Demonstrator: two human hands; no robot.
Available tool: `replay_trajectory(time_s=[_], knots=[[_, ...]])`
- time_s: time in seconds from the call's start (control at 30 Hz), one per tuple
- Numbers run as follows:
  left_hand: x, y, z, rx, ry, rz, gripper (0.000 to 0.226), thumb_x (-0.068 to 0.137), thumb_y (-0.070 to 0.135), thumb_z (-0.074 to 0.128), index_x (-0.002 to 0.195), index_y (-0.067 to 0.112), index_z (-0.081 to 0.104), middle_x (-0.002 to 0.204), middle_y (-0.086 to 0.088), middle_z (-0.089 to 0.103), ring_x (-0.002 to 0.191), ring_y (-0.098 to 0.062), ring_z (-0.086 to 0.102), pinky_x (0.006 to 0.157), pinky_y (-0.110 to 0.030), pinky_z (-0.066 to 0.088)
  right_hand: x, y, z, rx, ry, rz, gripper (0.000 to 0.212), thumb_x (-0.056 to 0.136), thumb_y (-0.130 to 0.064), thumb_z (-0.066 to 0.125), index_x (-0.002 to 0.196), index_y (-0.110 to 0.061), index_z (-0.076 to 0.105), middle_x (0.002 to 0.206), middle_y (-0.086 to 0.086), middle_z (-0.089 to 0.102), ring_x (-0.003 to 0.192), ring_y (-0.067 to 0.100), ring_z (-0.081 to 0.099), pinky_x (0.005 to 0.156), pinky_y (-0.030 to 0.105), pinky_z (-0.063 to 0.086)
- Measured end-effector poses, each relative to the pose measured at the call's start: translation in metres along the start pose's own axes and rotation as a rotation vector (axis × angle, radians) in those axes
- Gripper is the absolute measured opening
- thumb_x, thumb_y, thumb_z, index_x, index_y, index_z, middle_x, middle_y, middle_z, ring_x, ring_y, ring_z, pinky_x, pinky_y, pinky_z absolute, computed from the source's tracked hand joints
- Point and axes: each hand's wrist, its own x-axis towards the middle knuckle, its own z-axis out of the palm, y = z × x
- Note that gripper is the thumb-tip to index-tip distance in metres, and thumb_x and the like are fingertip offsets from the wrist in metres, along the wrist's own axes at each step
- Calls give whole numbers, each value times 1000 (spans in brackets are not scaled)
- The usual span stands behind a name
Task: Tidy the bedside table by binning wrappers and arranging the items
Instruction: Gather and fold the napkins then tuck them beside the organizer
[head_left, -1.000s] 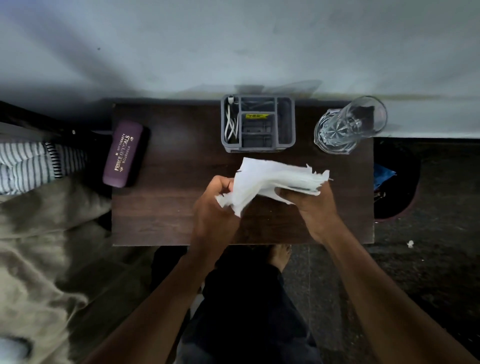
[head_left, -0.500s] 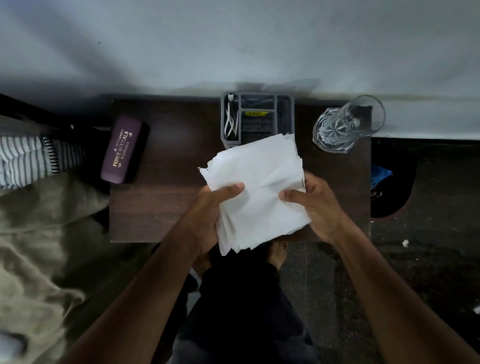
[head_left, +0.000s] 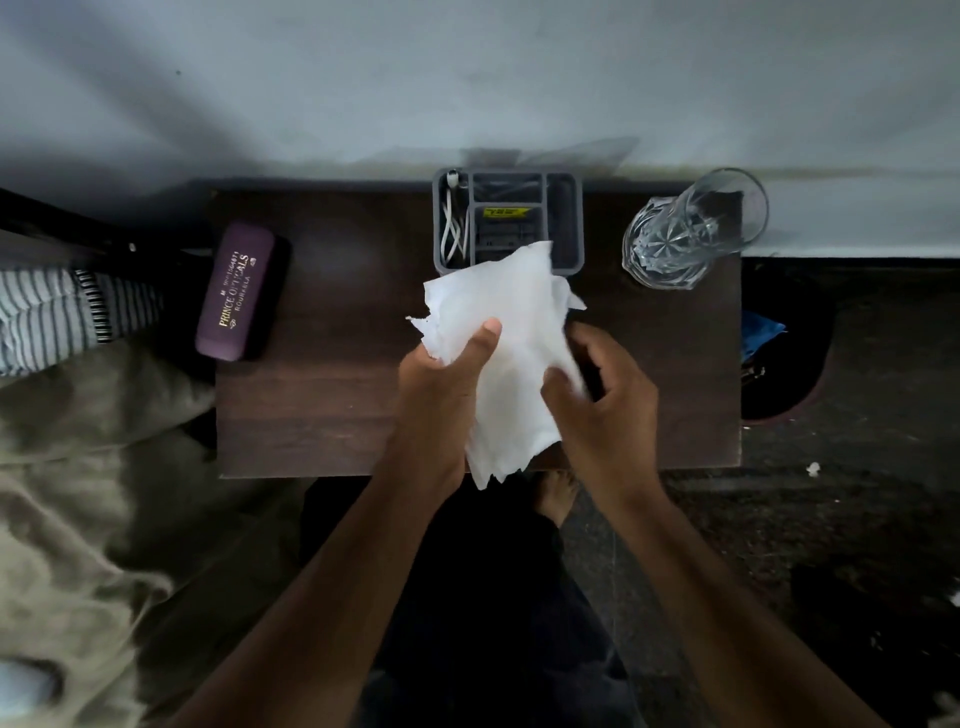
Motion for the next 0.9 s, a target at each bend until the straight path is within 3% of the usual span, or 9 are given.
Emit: replay_trajectory(time_s=[0.07, 0.13, 0.23, 0.3, 0.4, 0.5, 0.6, 0.77, 0.9], knots=[[-4, 5, 7, 52, -60, 10, 30, 93, 41, 66, 96, 14, 76, 90, -5, 80, 82, -21, 77, 66, -30, 61, -7, -3, 6, -109, -3, -69, 44, 78, -15, 63, 118, -33, 62, 99, -22, 61, 86, -7, 60, 72, 7, 46], [-11, 9, 12, -34, -194, -28, 59, 91, 58, 57, 115, 6, 70, 109, -21, 75, 102, -39, 72, 90, -48, 59, -11, -6, 10, -253, -13, -130, 44, 78, -27, 59, 121, -33, 55, 99, -20, 54, 81, -2, 54, 68, 8, 42], [-19, 13, 15, -202, -350, -112, 89, 80, 68, 57, 129, -6, 55, 113, -28, 62, 104, -44, 59, 104, -62, 42, -14, -9, 15, -417, -46, -252, 48, 81, -41, 52, 125, -22, 47, 104, -1, 58, 87, 15, 61, 69, 28, 50], [-20, 11, 16, -91, -294, -43, 67, 83, 49, 69, 123, -3, 60, 106, -24, 68, 97, -39, 67, 94, -54, 52, -12, -11, 15, -515, -105, -293, 52, 82, -43, 50, 125, -15, 46, 103, 6, 58, 89, 24, 61, 72, 39, 52], [-15, 7, 12, 0, -150, -1, 35, 86, 21, 77, 116, 7, 66, 105, -16, 76, 93, -31, 76, 80, -42, 62, -8, -8, 9, -597, -256, -287, 58, 84, -54, 57, 127, -17, 46, 102, -5, 49, 88, 12, 49, 78, 38, 49], [-9, 8, 8, -46, -122, -24, 30, 90, 18, 73, 116, 6, 67, 104, -14, 77, 92, -29, 76, 78, -42, 63, -3, -6, -7, -322, -305, -212, 53, 85, -56, 61, 130, -30, 50, 102, -13, 47, 89, 5, 52, 79, 23, 47], [-4, 10, 5, -44, -137, -37, 32, 92, 24, 71, 117, 5, 67, 108, -15, 77, 98, -34, 75, 88, -51, 60, 13, -1, -22, -167, -159, -121, 38, 83, -45, 65, 120, -37, 60, 100, -13, 52, 87, 4, 57, 73, 9, 46], [-5, 14, 4, -68, -189, -48, 40, 89, 45, 69, 110, 11, 71, 105, -15, 78, 96, -35, 75, 85, -53, 61, 28, 5, -28, 295, -541, 429, 39, 74, -44, 85, 106, -24, 74, 104, -1, 79, 95, 15, 76, 73, 27, 59], [-1, 20, 5, 16, -95, -39, 45, 87, 54, 67, 99, 11, 74, 94, -10, 80, 86, -30, 78, 79, -51, 63, 22, 5, -24, 445, -585, 476, 38, 75, -30, 88, 109, -15, 75, 109, 6, 79, 99, 22, 77, 73, 27, 60]])
